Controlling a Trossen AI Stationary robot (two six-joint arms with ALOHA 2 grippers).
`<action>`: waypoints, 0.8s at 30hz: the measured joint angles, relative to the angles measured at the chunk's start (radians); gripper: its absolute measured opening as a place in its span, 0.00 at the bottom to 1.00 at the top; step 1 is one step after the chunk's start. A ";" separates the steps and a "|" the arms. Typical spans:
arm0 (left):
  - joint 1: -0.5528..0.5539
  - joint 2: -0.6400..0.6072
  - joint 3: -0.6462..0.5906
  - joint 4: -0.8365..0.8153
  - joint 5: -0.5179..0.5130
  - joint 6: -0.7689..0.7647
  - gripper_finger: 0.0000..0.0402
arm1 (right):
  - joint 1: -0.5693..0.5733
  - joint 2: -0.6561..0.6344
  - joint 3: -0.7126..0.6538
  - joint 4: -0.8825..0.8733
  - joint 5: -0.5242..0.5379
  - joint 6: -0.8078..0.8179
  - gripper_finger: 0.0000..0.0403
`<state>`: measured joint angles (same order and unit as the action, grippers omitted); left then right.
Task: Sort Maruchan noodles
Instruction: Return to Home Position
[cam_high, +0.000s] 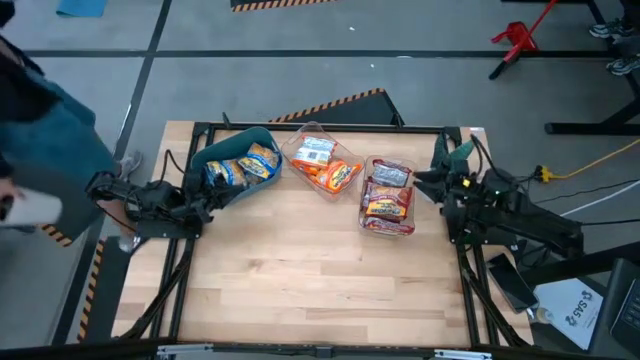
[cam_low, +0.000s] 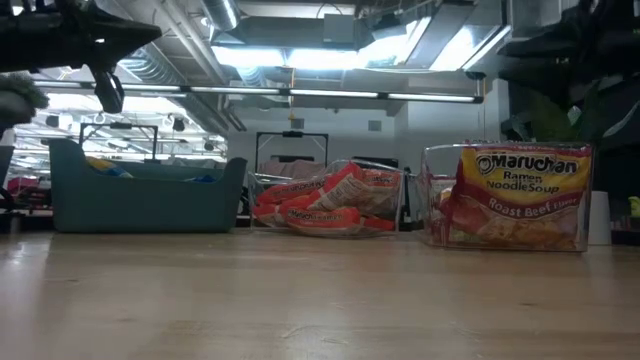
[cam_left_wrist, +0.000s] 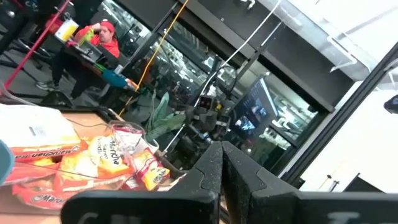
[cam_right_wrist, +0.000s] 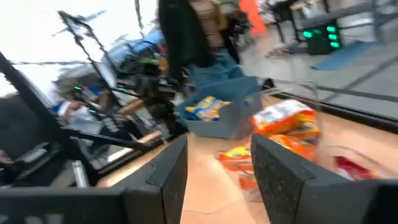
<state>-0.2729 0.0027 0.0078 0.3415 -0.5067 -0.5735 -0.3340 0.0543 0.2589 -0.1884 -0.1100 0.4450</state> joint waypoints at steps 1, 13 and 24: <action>0.000 0.000 0.000 0.001 0.003 0.000 0.00 | 0.000 -0.020 -0.026 0.026 -0.019 0.006 0.40; 0.000 0.000 0.000 -0.018 0.023 0.000 0.00 | 0.001 -0.051 -0.184 0.218 -0.225 0.029 0.40; 0.000 0.000 0.000 -0.020 0.055 0.004 0.00 | 0.066 -0.051 -0.203 0.175 -0.243 0.003 0.40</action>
<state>-0.2729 0.0025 0.0078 0.3218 -0.4515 -0.5691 -0.2682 0.0036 0.0555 -0.0130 -0.3530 0.4478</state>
